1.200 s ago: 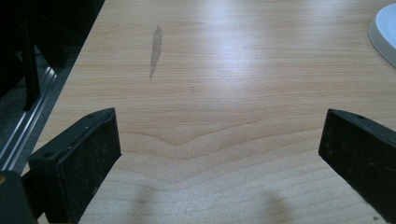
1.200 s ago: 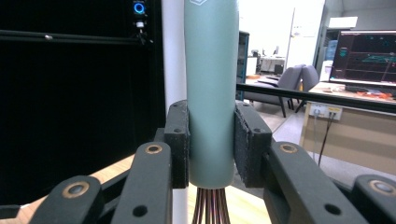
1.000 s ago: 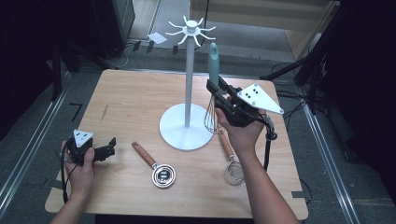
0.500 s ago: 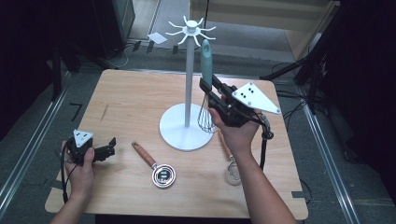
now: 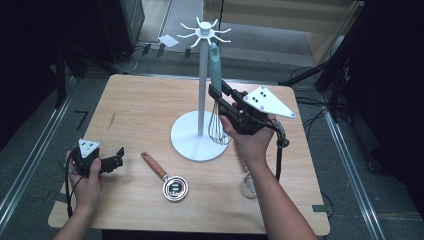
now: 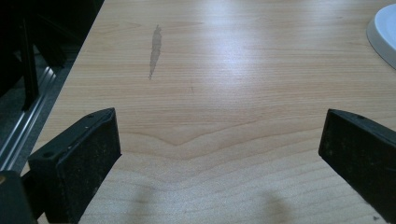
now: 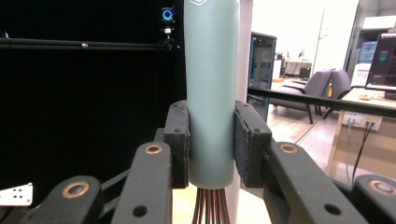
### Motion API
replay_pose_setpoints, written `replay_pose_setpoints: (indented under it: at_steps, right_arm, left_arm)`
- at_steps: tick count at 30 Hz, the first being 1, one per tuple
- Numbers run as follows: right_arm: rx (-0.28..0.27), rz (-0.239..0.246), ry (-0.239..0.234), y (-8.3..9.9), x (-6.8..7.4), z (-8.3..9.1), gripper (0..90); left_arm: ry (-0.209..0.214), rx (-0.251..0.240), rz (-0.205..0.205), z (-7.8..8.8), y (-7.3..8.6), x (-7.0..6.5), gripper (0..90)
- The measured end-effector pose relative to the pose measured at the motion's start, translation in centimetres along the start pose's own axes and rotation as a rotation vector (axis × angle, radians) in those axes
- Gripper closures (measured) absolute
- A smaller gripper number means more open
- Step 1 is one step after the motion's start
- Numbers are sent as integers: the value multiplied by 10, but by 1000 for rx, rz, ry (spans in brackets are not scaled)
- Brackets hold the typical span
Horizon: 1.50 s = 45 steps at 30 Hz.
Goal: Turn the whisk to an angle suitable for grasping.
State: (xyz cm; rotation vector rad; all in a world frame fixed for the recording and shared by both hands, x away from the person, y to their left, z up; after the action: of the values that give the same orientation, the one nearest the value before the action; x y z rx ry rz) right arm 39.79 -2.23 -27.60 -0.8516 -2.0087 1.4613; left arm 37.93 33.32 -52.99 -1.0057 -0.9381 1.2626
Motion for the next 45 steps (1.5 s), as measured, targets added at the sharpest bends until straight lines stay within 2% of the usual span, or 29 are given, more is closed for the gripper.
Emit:
replay_pose_setpoints:
  at_steps: [17,30,34,36,45]
  right_arm:
    - [38,-42,5,7,-4,-6,712]
    - [28,-50,6,10,-4,-10,711]
    - [25,-21,22,10,-6,-11,708]
    - [30,-36,10,10,-6,-11,708]
    - [33,-44,5,10,-6,-10,705]
  left_arm:
    - [1,1,-2,0,0,0,0]
    - [2,-1,-3,0,0,0,0]
    - [2,-1,-3,0,0,0,0]
    - [2,-1,-2,0,0,0,0]
    - [2,-1,-3,0,0,0,0]
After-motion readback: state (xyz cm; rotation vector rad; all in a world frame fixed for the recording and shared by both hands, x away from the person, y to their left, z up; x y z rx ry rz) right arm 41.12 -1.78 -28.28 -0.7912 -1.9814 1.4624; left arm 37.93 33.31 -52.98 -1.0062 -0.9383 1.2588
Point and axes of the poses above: each handheld gripper's, and its own axes: z roughly backward along the jaws, y roughly out of its underside, x roughly to its left, the point moved 9 cm from there along -z, roughly forward along the jaws, and after that the axes turned 14 degrees about -x, right-handed, at the moved point
